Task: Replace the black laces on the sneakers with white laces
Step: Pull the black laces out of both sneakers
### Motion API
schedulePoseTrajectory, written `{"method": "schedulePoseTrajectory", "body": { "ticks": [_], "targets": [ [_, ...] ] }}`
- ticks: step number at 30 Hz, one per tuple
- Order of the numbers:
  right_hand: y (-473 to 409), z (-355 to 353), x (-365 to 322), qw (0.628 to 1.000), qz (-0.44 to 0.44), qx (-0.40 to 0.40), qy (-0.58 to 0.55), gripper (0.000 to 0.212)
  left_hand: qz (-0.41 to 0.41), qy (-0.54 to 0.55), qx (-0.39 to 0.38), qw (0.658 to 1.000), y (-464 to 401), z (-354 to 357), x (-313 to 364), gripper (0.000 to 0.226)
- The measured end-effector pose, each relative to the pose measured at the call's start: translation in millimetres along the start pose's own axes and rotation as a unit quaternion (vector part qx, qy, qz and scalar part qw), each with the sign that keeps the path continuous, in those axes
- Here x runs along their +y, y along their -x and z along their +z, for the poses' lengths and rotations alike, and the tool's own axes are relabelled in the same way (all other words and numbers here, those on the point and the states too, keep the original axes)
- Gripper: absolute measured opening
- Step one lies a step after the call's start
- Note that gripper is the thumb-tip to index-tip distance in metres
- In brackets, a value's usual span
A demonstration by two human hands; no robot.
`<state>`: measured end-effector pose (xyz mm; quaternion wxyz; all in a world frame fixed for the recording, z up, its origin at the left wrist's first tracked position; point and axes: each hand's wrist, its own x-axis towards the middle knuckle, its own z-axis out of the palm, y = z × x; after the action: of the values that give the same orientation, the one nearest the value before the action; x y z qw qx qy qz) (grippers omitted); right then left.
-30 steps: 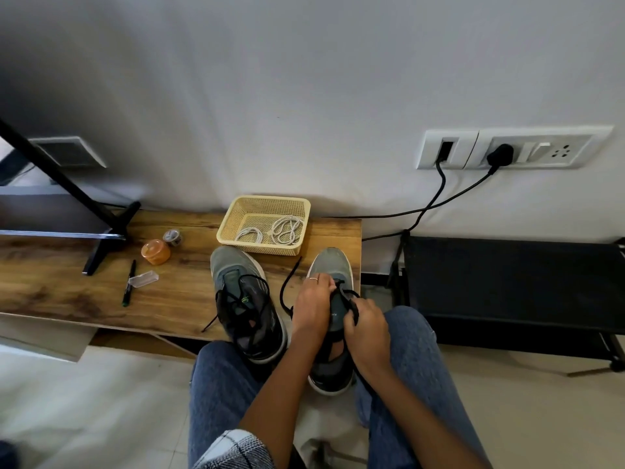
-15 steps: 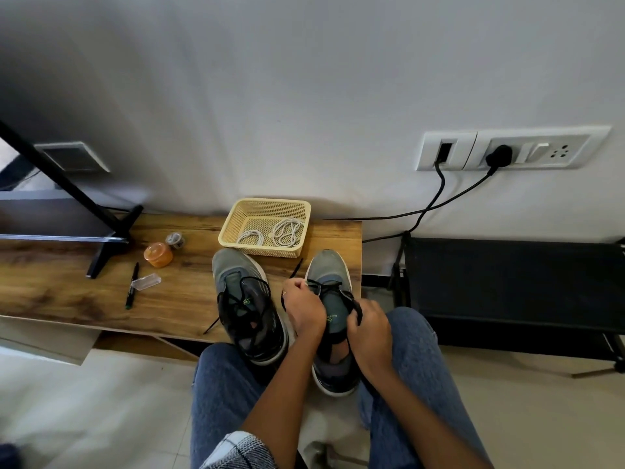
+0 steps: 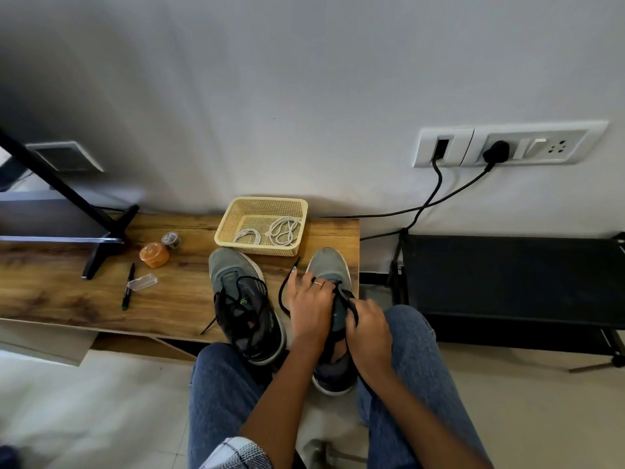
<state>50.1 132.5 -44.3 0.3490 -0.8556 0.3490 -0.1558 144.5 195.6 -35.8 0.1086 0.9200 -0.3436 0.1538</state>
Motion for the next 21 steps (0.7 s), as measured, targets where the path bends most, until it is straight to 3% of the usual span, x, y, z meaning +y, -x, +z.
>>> {"method": "schedulePoseTrajectory", "body": {
  "ticks": [5,9,11,13,15,16,17,18,21],
  "targets": [
    [1.0,-0.1,-1.3,1.000,0.001,0.003,-0.005,0.024,-0.044,0.042,0.007,0.998,-0.4,2.3,2.6,0.016],
    [0.4,1.5,-3.7,1.000,0.013,0.013,-0.020,0.025,-0.203,0.175,0.038,0.963,3.1,-0.4,3.8,0.005],
    [0.4,2.6,-3.0,0.999,0.017,0.016,-0.024,0.025,-0.347,0.279,0.081,0.892,0.7,-12.4,8.4,0.008],
    [0.5,3.3,-2.4,0.999,0.021,0.016,-0.026,0.025,-0.502,0.361,0.118,0.778,-6.5,-18.4,10.1,0.012],
    [0.9,3.3,-2.3,0.999,0.025,0.020,-0.028,0.024,-0.583,0.424,0.155,0.675,-11.6,-14.2,5.9,0.008],
    [1.2,3.2,-2.2,0.999,0.026,0.020,-0.027,0.024,-0.599,0.445,0.159,0.646,-12.9,-13.1,4.4,0.006],
    [1.3,3.3,-2.3,0.999,0.027,0.019,-0.026,0.025,-0.598,0.449,0.153,0.646,-13.6,-13.6,4.2,0.006],
    [1.4,3.1,-2.2,0.999,0.028,0.017,-0.024,0.025,-0.577,0.438,0.141,0.675,-13.4,-15.8,5.2,0.008],
    [1.3,2.3,-1.2,0.999,0.026,0.018,-0.016,0.025,-0.408,0.332,0.099,0.845,-9.4,-22.0,8.3,0.027]
  ]
}}
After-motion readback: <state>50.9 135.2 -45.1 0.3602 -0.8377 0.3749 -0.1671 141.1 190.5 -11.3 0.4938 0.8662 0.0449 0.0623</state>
